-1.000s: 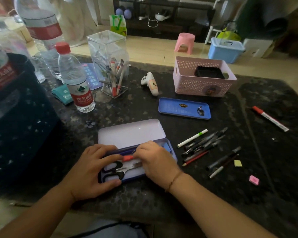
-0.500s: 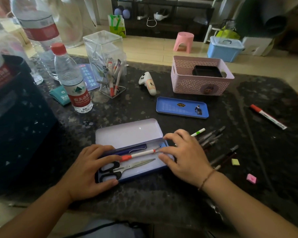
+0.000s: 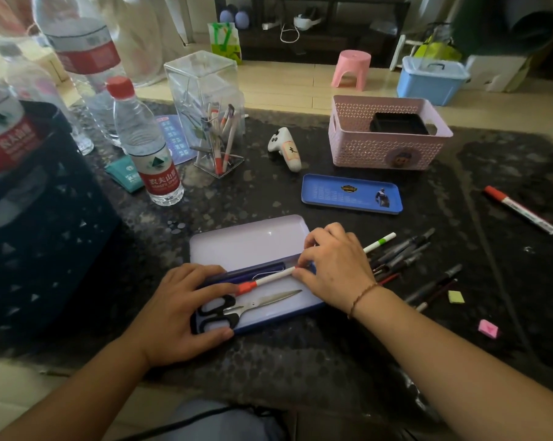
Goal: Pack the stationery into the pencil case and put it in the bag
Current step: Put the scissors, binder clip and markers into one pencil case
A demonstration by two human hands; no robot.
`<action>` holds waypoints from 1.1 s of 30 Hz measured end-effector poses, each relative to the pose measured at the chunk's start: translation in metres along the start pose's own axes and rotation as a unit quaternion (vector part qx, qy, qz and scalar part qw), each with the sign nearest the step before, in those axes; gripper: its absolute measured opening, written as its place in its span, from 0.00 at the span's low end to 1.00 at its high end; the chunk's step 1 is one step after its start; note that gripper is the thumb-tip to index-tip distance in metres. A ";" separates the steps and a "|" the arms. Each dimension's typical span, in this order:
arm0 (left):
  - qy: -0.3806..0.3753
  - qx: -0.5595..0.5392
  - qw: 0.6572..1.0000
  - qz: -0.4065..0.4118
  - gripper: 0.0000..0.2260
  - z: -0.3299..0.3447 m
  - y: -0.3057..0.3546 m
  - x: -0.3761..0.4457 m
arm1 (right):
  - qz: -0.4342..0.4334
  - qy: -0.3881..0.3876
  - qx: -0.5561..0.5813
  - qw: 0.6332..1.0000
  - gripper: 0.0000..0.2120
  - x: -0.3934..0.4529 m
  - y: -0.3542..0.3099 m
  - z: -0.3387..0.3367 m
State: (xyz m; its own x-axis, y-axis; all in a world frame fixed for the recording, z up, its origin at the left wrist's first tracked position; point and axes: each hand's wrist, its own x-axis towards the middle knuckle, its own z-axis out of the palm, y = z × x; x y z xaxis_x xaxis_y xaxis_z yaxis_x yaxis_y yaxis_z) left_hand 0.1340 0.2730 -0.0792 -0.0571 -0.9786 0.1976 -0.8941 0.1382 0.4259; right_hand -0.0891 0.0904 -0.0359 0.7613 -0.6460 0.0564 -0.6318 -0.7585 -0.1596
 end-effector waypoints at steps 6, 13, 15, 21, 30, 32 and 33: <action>0.000 -0.001 1.000 -0.002 0.25 0.000 0.001 -0.001 | 0.029 -0.015 0.062 0.998 0.12 -0.004 0.005 0.006; -0.003 -0.002 1.000 -0.004 0.25 0.000 0.001 -0.001 | 0.001 -0.071 0.079 0.994 0.07 -0.004 0.012 0.000; -0.002 -0.001 1.000 -0.005 0.25 0.000 0.000 -0.001 | 0.004 -0.079 0.083 0.993 0.06 -0.004 0.013 -0.002; -0.002 -0.001 1.000 -0.003 0.25 0.000 0.001 -0.001 | -0.009 -0.074 0.081 0.994 0.06 -0.006 0.017 0.000; -0.007 0.004 1.000 -0.005 0.25 0.000 0.000 -0.002 | 0.037 -0.024 0.119 0.992 0.10 0.002 0.012 0.012; -0.006 0.006 1.000 -0.005 0.25 0.000 0.000 -0.002 | 0.045 -0.003 0.125 0.991 0.10 0.001 0.011 0.015; -0.007 0.006 1.000 -0.004 0.25 0.000 0.000 -0.002 | 0.043 0.004 0.127 0.991 0.10 0.000 0.010 0.016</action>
State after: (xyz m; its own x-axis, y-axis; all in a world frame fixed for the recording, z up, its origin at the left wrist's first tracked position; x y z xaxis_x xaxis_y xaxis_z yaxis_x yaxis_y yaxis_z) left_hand 0.1340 0.2751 -0.0796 -0.0557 -0.9816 0.1824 -0.8997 0.1286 0.4171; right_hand -0.0931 0.0840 -0.0536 0.7042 -0.7089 0.0397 -0.6365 -0.6551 -0.4071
